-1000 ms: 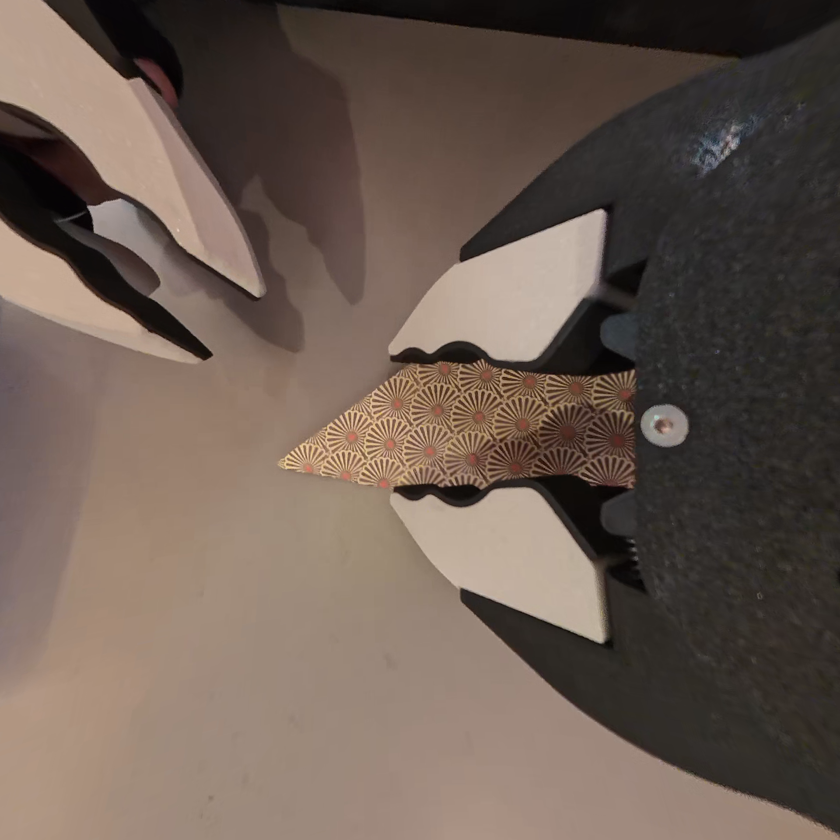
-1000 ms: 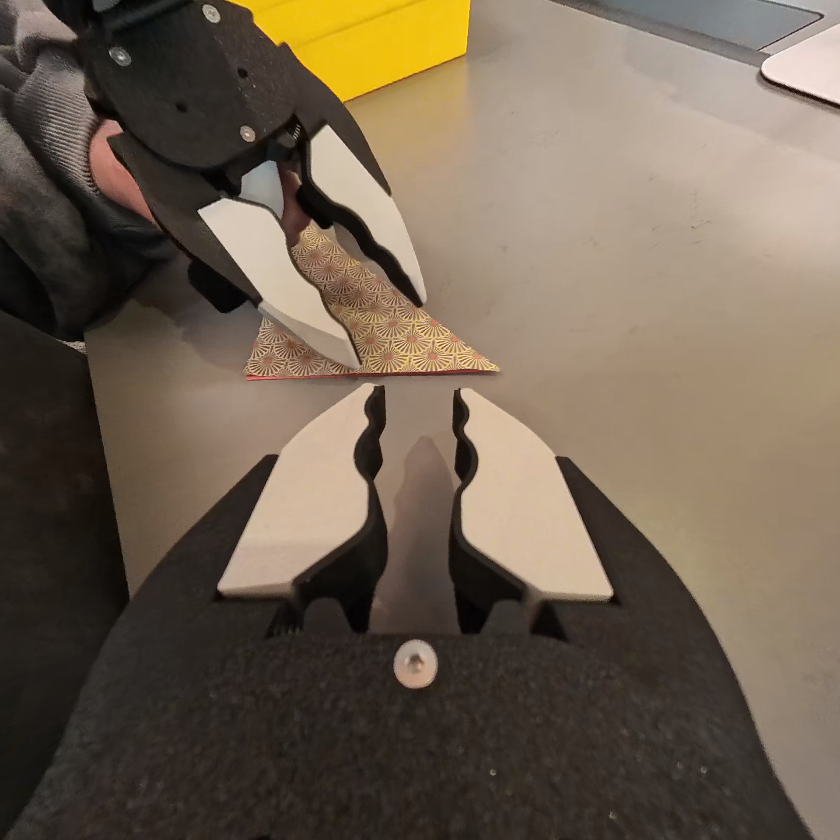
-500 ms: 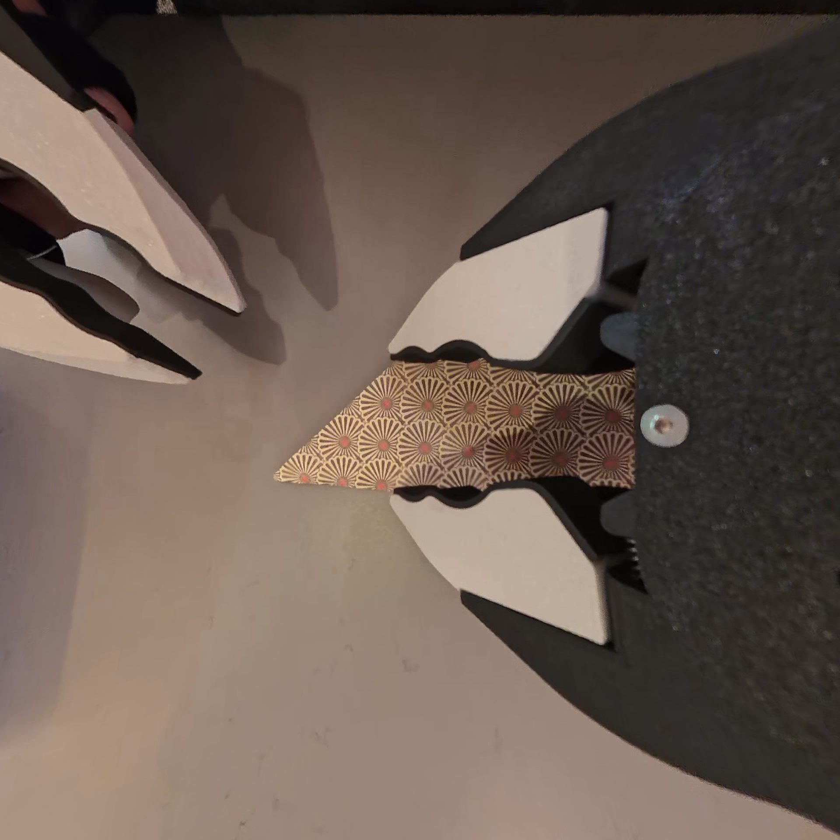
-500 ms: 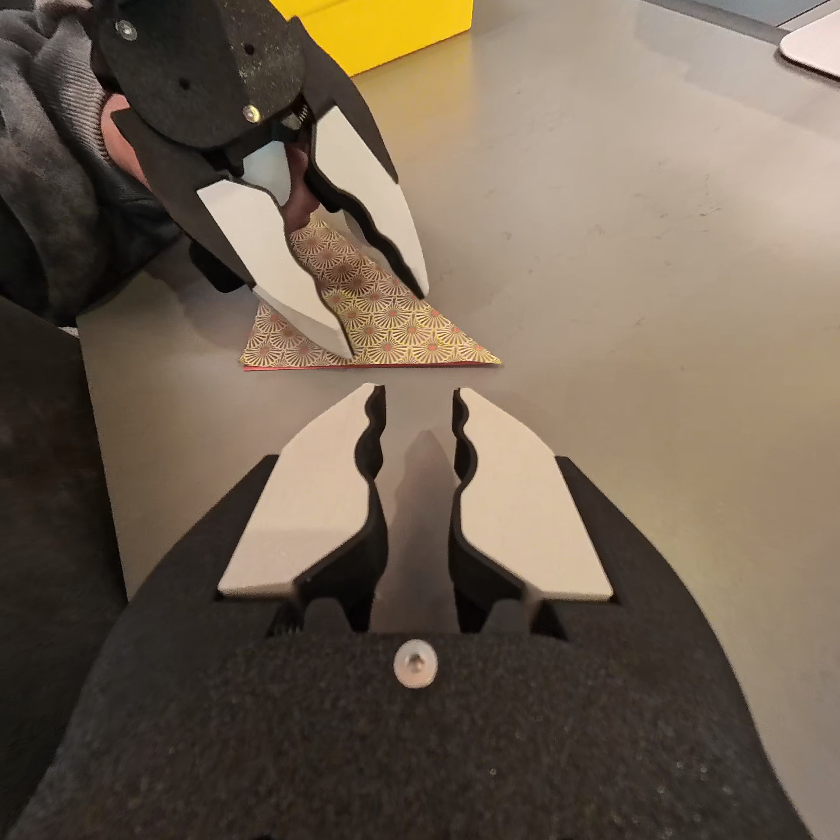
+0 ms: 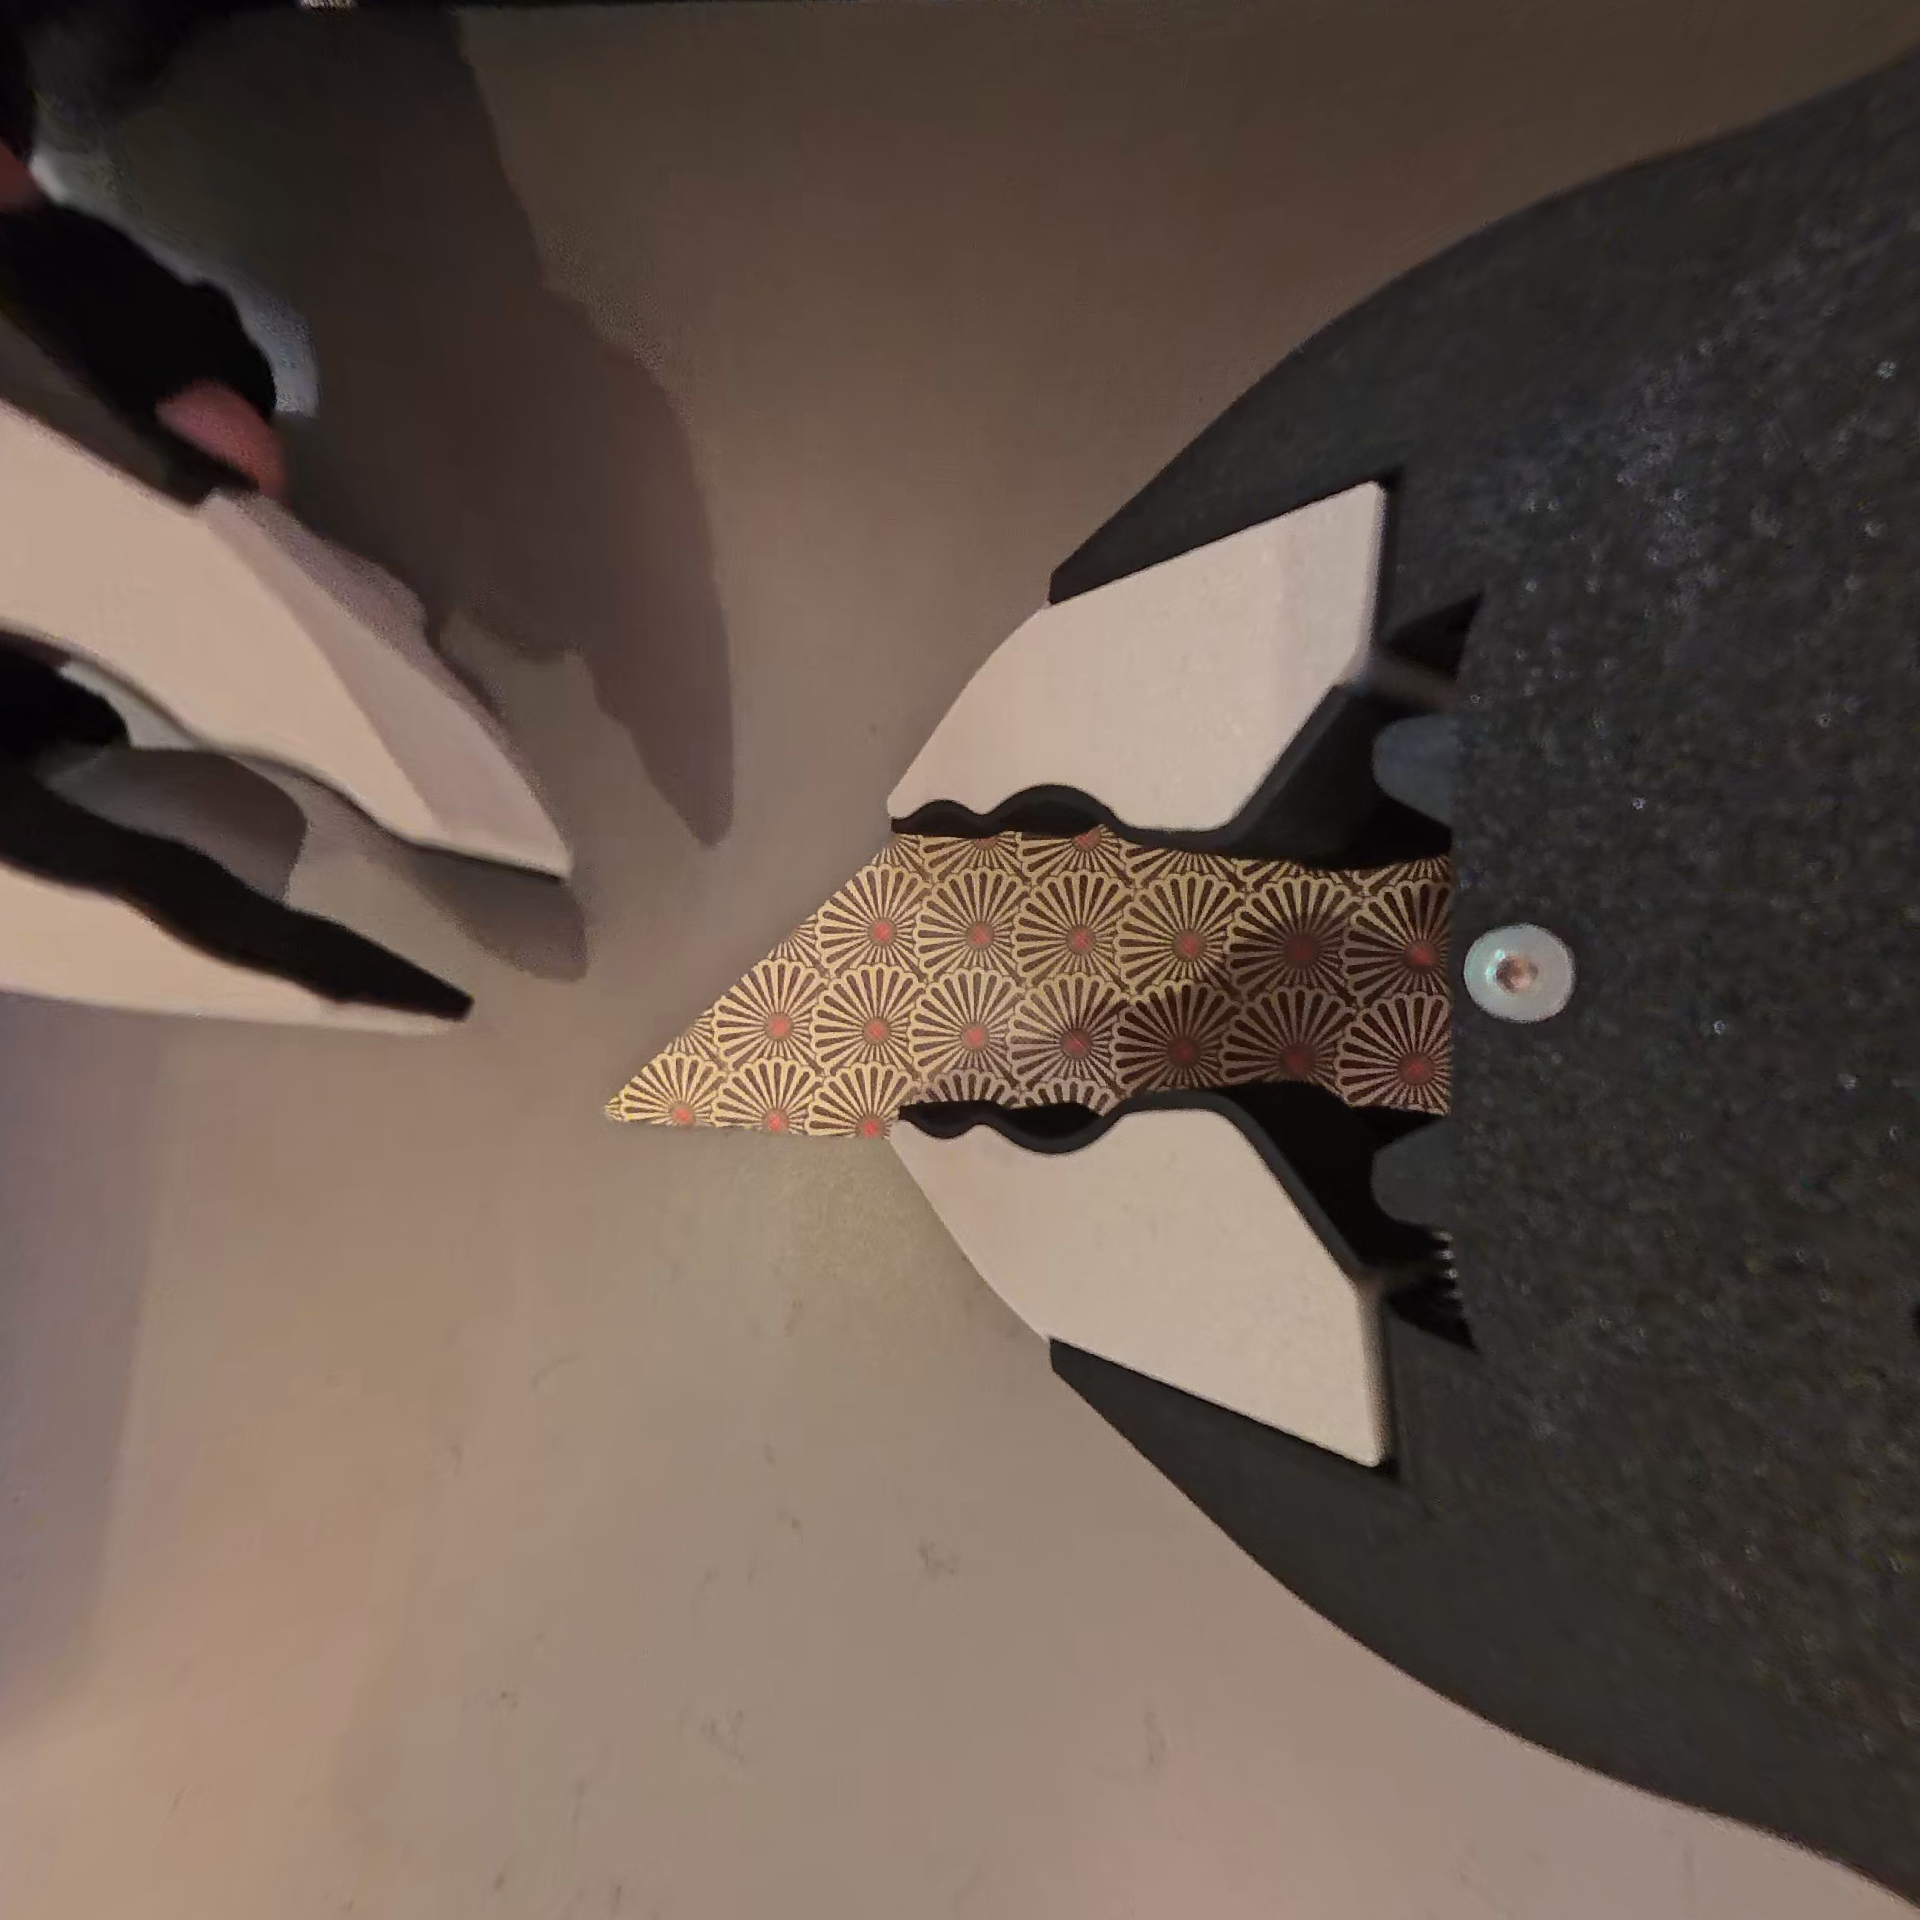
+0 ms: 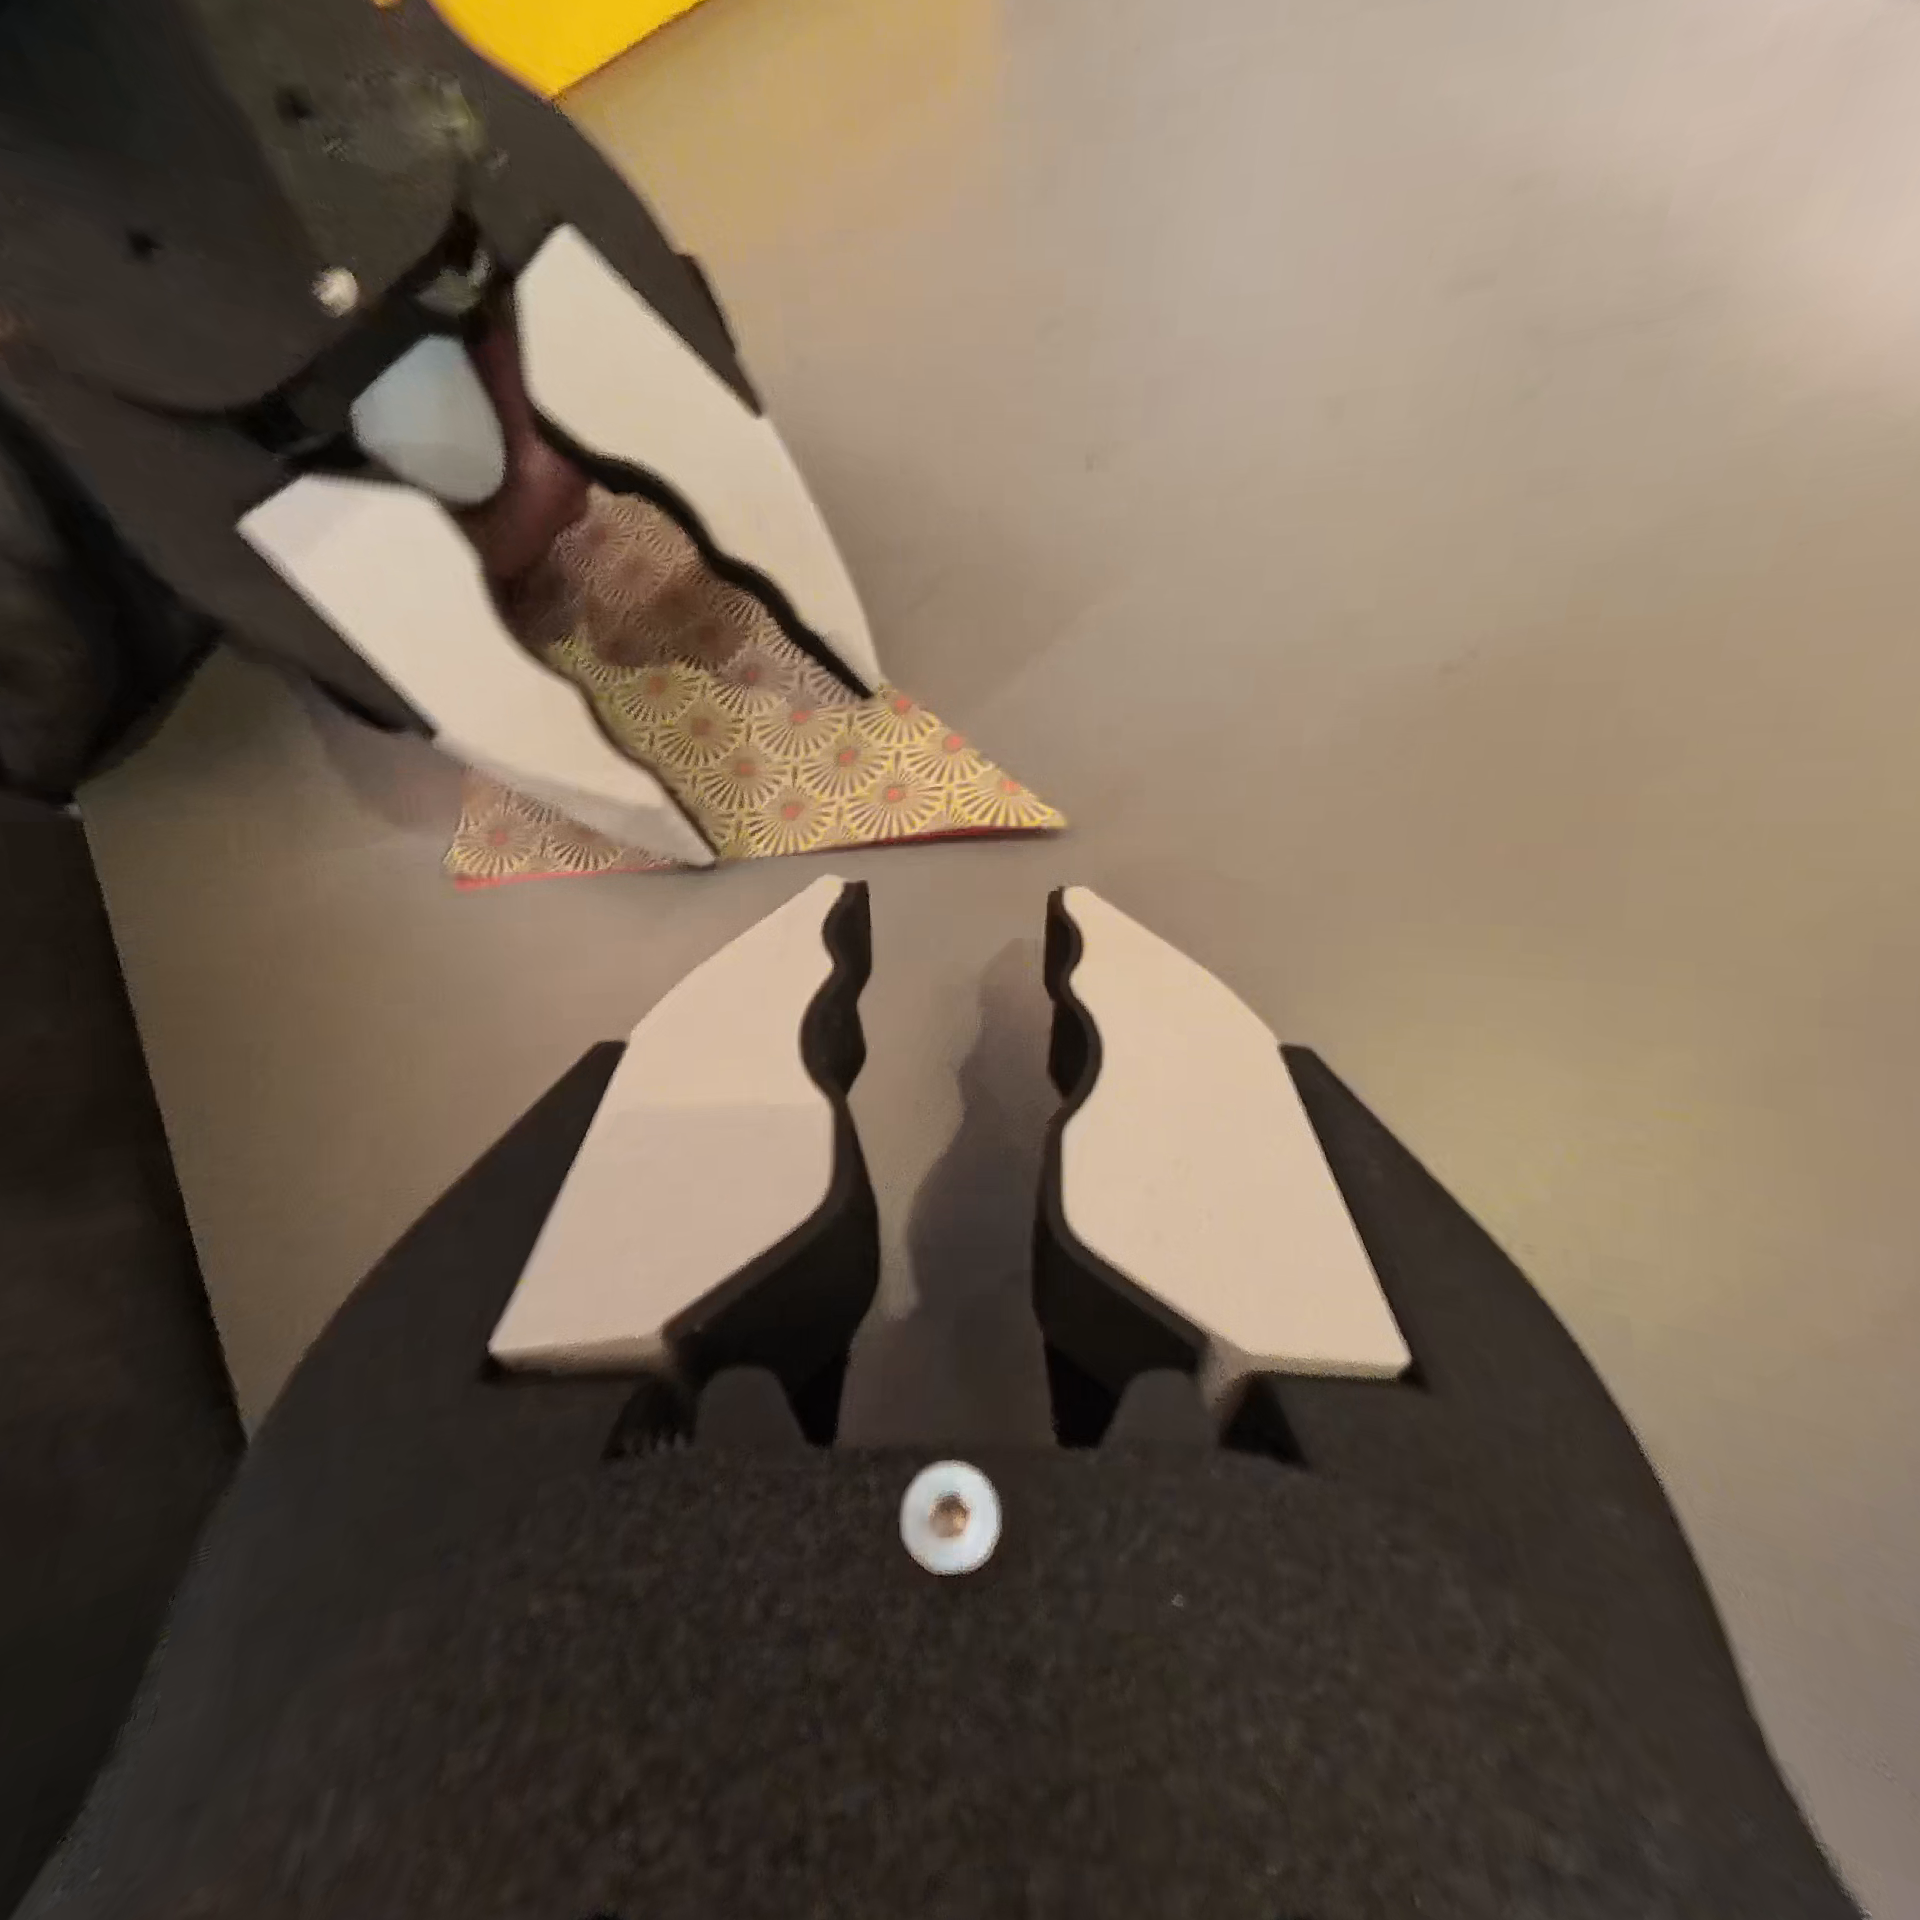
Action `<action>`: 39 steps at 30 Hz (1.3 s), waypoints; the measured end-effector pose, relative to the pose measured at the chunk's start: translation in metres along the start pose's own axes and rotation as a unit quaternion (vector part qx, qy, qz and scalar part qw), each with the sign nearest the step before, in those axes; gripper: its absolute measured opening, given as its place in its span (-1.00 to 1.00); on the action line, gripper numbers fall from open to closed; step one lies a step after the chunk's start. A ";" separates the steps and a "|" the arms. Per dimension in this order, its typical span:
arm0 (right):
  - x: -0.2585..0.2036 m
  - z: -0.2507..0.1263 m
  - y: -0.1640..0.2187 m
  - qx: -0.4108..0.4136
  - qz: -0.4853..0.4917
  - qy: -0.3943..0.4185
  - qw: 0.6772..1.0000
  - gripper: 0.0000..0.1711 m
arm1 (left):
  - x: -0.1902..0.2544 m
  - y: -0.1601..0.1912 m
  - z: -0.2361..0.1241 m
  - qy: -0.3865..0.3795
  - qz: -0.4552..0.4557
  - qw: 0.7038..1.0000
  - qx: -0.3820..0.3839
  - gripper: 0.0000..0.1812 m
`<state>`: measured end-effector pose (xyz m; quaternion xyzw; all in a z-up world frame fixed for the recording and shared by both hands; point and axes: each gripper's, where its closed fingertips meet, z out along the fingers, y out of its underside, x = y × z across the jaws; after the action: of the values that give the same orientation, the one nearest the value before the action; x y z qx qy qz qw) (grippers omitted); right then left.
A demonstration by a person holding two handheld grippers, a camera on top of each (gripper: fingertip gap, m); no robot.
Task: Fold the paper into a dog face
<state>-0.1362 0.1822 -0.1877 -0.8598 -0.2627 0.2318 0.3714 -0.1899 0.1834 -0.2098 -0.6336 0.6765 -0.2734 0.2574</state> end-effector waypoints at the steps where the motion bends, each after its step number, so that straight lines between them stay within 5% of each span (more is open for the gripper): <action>1: 0.003 0.004 -0.002 -0.004 0.018 -0.006 1.000 -0.65 | 0.000 0.000 0.000 0.000 0.000 1.000 0.000 -0.47; 8: 0.021 0.023 -0.005 -0.042 0.048 0.013 0.998 -0.62 | 0.000 0.000 0.000 -0.004 -0.003 1.000 0.001 -0.47; 22: 0.001 0.025 -0.013 -0.050 0.198 -0.108 0.973 -1.00 | 0.000 0.000 0.000 -0.004 -0.004 1.000 0.003 -0.48; 34: -0.014 0.018 -0.030 -0.030 0.114 -0.136 0.984 -1.00 | 0.000 0.000 0.000 -0.004 -0.004 1.000 0.004 -0.48; 39: -0.033 0.019 -0.026 -0.061 -0.011 -0.117 0.991 -1.00 | 0.000 0.000 0.000 -0.005 -0.004 1.000 0.004 -0.48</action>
<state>-0.1798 0.1870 -0.1728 -0.8449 -0.3275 0.3098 0.2879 -0.1899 0.1839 -0.2094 -0.6365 0.6717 -0.2742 0.2619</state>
